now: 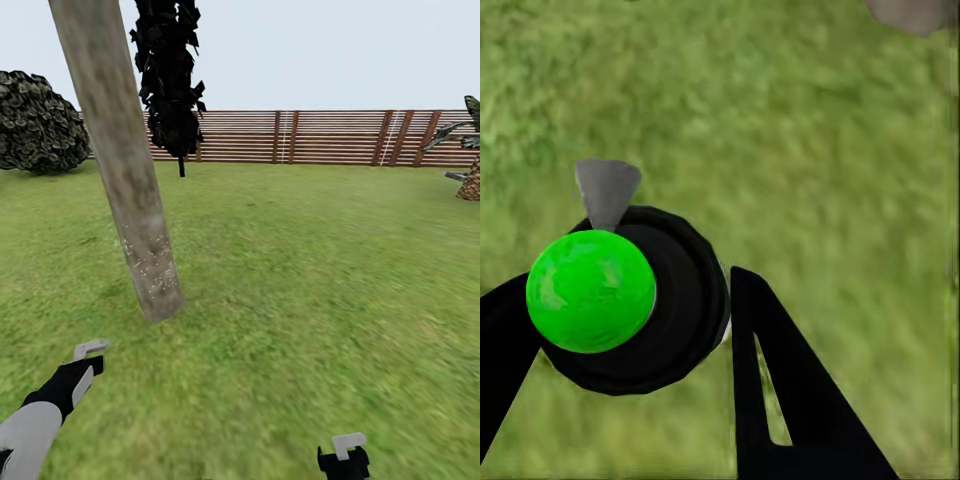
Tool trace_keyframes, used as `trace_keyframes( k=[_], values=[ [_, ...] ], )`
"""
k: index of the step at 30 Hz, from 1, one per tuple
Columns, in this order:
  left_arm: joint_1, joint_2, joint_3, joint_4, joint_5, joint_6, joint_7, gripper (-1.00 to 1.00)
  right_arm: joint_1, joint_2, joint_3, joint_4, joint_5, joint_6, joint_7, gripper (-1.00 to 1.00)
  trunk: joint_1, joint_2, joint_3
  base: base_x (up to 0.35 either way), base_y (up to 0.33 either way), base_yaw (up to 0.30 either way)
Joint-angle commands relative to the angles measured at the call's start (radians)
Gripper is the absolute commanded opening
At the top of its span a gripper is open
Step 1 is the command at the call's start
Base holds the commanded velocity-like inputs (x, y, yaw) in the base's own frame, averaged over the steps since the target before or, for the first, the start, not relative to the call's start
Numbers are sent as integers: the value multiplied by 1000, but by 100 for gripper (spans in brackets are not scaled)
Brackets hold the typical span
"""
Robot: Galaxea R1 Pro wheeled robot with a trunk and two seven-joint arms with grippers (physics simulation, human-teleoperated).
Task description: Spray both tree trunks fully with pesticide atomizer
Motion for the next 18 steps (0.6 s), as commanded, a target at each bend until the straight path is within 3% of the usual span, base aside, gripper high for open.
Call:
trace_keyframes(
  k=[1,2,4,6,8,10,12,13,15,18],
  values=[
    [47,-2,-55,-1,-34,-122,-213,-100,-1,1,-7,2,11,-3,-3,100,0,0,-1,-1,0,278],
    [78,6,-104,-3,-67,-169,-368,-100,0,1,-7,2,11,-3,-1,100,0,0,-1,0,0,278],
    [100,31,-152,1,-146,-230,-575,-100,0,1,-7,-1,11,-3,2,100,0,0,-1,0,0,278],
    [106,53,-167,5,-265,-275,-720,-100,-1,3,-5,-4,15,-3,4,100,0,0,-1,0,0,250],
    [107,60,-170,2,-363,-288,-808,-100,-1,2,-5,-7,16,-3,5,100,0,0,-1,0,0,126],
    [107,63,-171,-3,-507,-294,-928,-100,-2,2,-4,-51,24,-3,19,100,0,0,-1,0,0,38],
    [107,63,-171,-5,-604,-296,-1031,-100,-2,2,7,-206,87,-1,156,100,0,0,-1,0,0,10],
    [106,63,-171,-6,-625,-296,-1058,-100,-2,1,10,-261,107,0,233,100,0,0,-1,0,0,4],
    [104,64,-171,-5,-673,-296,-1121,-100,-2,2,16,-397,139,6,497,100,0,0,-1,0,0,2],
    [97,61,-170,-6,-725,-296,-1218,-100,-15,2,36,-473,150,28,783,100,0,0,-1,0,0,0]
  ],
)
